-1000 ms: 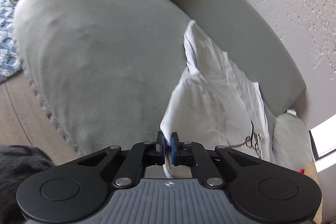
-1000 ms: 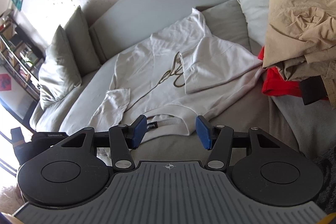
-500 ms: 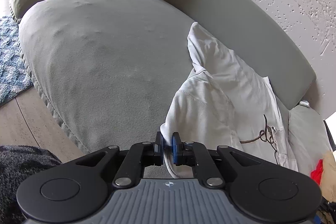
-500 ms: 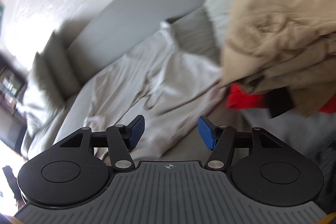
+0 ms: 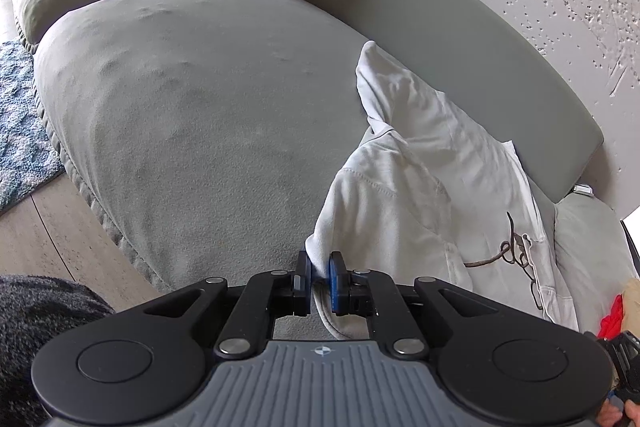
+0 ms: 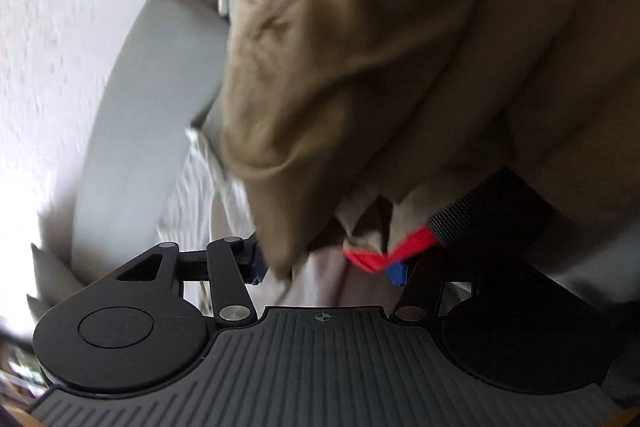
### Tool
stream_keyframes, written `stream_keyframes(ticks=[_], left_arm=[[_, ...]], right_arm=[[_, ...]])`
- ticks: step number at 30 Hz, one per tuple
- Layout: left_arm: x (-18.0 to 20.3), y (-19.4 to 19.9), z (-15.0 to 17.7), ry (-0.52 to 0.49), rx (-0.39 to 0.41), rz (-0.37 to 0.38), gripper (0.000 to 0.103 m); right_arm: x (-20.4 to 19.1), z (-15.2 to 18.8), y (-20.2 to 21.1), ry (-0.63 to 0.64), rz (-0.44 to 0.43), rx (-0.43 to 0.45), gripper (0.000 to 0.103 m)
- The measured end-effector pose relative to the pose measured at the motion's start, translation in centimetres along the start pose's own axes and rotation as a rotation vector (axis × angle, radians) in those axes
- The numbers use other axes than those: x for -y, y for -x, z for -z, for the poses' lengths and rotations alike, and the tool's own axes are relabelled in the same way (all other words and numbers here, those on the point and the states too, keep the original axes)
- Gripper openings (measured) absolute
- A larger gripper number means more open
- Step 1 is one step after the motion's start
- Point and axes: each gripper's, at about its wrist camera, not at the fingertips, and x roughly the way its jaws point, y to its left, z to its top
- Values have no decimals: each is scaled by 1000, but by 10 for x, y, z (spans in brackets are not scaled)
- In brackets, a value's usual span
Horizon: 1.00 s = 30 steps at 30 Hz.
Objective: Fold clothes
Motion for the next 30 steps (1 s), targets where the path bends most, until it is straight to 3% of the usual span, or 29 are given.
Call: stream_keyframes(ticks=[4,8,9,12,16,19,20,21,22,23,24,27,30], left_arm=[[-2,2,1,6,0,6,7],[-3,2,1,10,2,11,7],[-3,2,1,12,3,13,7],[-3,11,1,27,50,-2,5],[4,13,2,-5,35,-66,5],[8,7,3,-38,7,-70,9],[8,6,3,-41,3,-72,13],[8,10,2,-38,6,-76,16],[9,13,2,-35,8,-81,26],[9,16,2,-32,12,-85,34],[11,24,2,-35,30,-89,36],[19,48,2,-50,91,-94,41],[28,67,-6,-74,131,-81,41]], right_arm=[[1,1,-16,-23,-30,50,53],[2,1,-25,2,-2,60,7],[1,2,-25,19,3,58,3],[-9,5,-14,91,56,94,2],[-26,11,-5,158,134,153,2],[-28,10,-6,166,137,106,4],[-28,9,-4,163,128,86,11],[-28,9,-2,161,120,67,25],[-28,8,-1,158,111,47,34],[-28,7,1,155,103,28,50],[-31,10,11,157,103,11,60],[-41,18,43,169,55,-57,62],[-63,22,74,263,-30,-121,62]])
